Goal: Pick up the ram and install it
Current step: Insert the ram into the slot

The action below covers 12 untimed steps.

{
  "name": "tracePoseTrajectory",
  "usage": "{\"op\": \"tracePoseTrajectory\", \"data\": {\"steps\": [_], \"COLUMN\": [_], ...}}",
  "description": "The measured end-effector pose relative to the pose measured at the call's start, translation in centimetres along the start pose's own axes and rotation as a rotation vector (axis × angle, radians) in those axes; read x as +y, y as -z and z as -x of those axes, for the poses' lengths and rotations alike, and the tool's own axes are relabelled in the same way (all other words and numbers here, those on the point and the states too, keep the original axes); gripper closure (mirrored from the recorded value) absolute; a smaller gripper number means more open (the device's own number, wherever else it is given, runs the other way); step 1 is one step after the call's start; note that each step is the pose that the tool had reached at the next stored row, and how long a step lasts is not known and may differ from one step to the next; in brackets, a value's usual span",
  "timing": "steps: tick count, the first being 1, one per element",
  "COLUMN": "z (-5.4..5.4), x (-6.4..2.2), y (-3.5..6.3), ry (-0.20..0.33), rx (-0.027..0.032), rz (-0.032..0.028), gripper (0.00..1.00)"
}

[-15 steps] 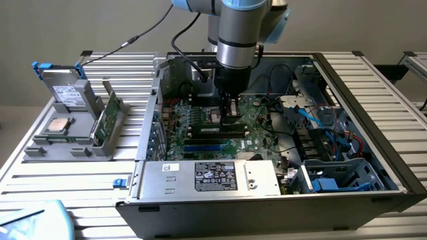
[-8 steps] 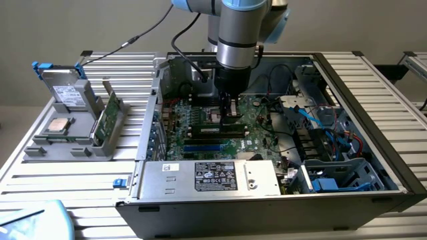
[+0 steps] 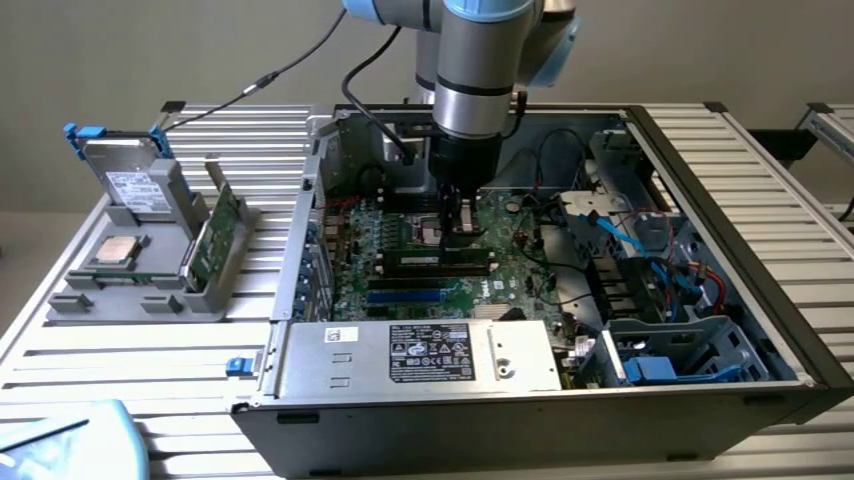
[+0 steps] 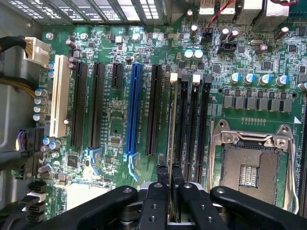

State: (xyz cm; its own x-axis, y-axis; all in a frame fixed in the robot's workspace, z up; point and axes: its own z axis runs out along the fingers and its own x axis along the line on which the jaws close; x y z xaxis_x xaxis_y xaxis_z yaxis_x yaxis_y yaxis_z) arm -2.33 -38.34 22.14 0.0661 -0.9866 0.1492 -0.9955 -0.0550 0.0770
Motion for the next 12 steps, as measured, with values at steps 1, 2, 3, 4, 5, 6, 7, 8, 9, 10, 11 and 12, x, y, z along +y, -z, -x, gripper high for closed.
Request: {"op": "tracePoseTrajectory", "data": {"steps": [1,2,3,4,5,6,7,8,9,10,11,12], "z": [0.00,0.00,0.00,0.00,0.00,0.01,0.01,0.02,0.02,0.02,0.02,0.02], "x": [0.00,0.00,0.00,0.00,0.00,-0.01,-0.01,-0.01,-0.01,-0.01,-0.01,-0.01], "y": [-0.01,-0.01,-0.01,-0.01,-0.02,-0.04,-0.07,-0.09,-0.11,-0.12,-0.12,-0.12], "ry": [-0.002,-0.003,-0.004,-0.004,-0.004,-0.004,-0.004,-0.004,-0.004,-0.004,-0.004,-0.004], "rx": [-0.0002,-0.0002,-0.0003,-0.0003,-0.0004,-0.0004,-0.0006,-0.0004,-0.0003,-0.0002,-0.0001,-0.0002], "rz": [0.0002,0.0004,0.0005,0.0005,0.0005,0.0004,0.0004,0.0005,0.0006,0.0006,0.0006,0.0006], "gripper": [0.86,0.86,0.86,0.86,0.86,0.86,0.86,0.86,0.86,0.86,0.86,0.86]}}
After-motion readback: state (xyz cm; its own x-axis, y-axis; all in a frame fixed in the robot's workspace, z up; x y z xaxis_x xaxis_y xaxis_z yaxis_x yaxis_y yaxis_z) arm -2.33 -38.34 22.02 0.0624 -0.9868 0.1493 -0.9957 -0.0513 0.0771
